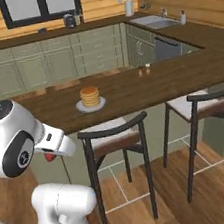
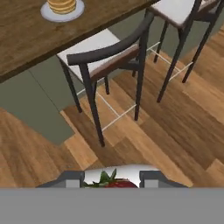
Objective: Take the strawberry from the fridge and place it on top of the pancake, located on the dining counter.
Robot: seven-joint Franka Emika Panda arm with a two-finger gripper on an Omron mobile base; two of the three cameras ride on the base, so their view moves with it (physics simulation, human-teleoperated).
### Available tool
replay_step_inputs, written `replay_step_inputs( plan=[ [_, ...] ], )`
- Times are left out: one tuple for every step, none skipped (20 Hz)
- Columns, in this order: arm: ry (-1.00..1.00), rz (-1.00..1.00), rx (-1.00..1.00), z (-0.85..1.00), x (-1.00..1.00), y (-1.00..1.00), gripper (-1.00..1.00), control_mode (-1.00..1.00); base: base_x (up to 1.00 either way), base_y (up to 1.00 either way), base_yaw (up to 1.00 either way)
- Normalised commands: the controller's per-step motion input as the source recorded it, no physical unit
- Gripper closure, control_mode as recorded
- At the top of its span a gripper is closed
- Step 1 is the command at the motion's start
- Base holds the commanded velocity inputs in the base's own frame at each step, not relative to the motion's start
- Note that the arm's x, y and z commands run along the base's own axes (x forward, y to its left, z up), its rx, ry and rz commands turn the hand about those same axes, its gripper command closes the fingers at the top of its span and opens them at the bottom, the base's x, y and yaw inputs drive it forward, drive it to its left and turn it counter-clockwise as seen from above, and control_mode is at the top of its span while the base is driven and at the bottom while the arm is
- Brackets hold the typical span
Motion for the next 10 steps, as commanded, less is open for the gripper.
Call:
replay_step_inputs(
  plan=[
    [0.00,0.00,0.00,0.00,0.00,0.00,1.00,1.00,0.40,-0.31,0.95],
    [0.00,0.00,0.00,0.00,0.00,0.00,1.00,1.00,0.40,-0.33,0.94],
    [0.00,0.00,0.00,0.00,0.00,0.00,1.00,1.00,0.40,-0.34,0.93],
    [0.00,0.00,0.00,0.00,0.00,0.00,1.00,1.00,0.41,-0.41,0.91],
    [0.00,0.00,0.00,0.00,0.00,0.00,1.00,1.00,0.40,-0.69,0.81],
    [0.00,0.00,0.00,0.00,0.00,0.00,1.00,1.00,0.39,-0.81,0.69],
    [0.00,0.00,0.00,0.00,0.00,0.00,1.00,1.00,0.29,-0.92,0.61],
    [0.00,0.00,0.00,0.00,0.00,0.00,1.00,1.00,0.34,-0.91,0.57],
    [0.00,0.00,0.00,0.00,0.00,0.00,1.00,1.00,0.40,-1.00,0.49],
    [0.00,0.00,0.00,0.00,0.00,0.00,1.00,1.00,0.40,-1.00,0.41]
  ],
)
